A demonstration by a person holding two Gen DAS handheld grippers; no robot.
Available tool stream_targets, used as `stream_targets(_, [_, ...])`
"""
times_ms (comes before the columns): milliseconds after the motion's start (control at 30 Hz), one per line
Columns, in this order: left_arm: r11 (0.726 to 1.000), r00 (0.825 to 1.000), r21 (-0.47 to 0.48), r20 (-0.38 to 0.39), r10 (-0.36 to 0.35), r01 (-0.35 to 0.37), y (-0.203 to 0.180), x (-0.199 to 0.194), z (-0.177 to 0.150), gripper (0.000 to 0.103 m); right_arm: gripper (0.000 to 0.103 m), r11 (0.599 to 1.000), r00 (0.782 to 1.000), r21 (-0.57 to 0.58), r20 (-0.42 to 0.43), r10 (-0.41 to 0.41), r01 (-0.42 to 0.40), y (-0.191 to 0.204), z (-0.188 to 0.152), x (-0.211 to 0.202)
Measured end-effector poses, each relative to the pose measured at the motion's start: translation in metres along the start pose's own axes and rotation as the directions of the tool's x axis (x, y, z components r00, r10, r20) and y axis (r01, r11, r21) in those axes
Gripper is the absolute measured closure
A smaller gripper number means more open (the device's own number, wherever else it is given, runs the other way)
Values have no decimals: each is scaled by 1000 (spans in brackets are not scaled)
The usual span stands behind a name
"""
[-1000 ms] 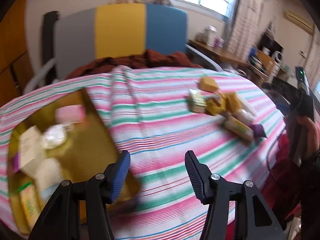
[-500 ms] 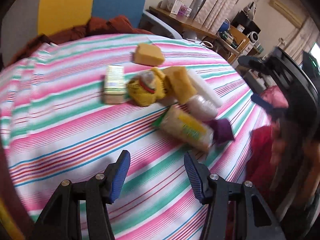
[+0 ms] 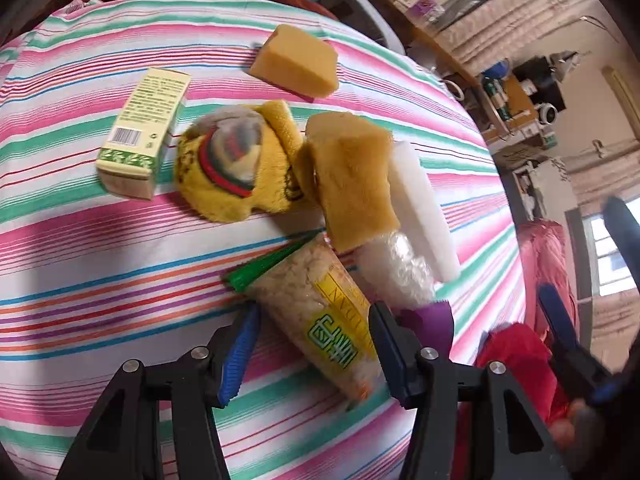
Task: Organize objects
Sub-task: 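Grasp the rice-cracker bag with the left tool while the right tool approaches the purple pouch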
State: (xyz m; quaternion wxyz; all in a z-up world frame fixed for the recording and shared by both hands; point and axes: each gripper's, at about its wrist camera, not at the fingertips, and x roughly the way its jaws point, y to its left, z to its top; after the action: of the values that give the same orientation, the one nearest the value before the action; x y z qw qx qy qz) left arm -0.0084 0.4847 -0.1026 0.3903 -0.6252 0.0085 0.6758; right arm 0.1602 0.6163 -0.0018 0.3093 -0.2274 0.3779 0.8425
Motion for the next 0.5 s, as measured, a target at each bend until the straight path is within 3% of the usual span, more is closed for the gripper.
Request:
stream_targets(100, [998, 999, 24, 9, 51, -52, -11, 6, 7, 46, 0, 1000, 1000, 25, 5, 1, -1, -5, 1, -1])
stream_targets(200, [985, 993, 122, 1, 119, -118, -28, 15, 9, 44, 0, 998, 1000, 55, 6, 2, -2, -11, 1, -3])
stream_targets(400, [944, 977, 255, 21, 210, -209, -50, 29, 5, 29, 0, 997, 1000, 74, -12, 2, -1, -14, 1, 1])
stream_targets(500, [926, 974, 302, 62, 218, -227, -50, 27, -4, 33, 0, 996, 1000, 88, -29, -1, 4, -17, 2, 5])
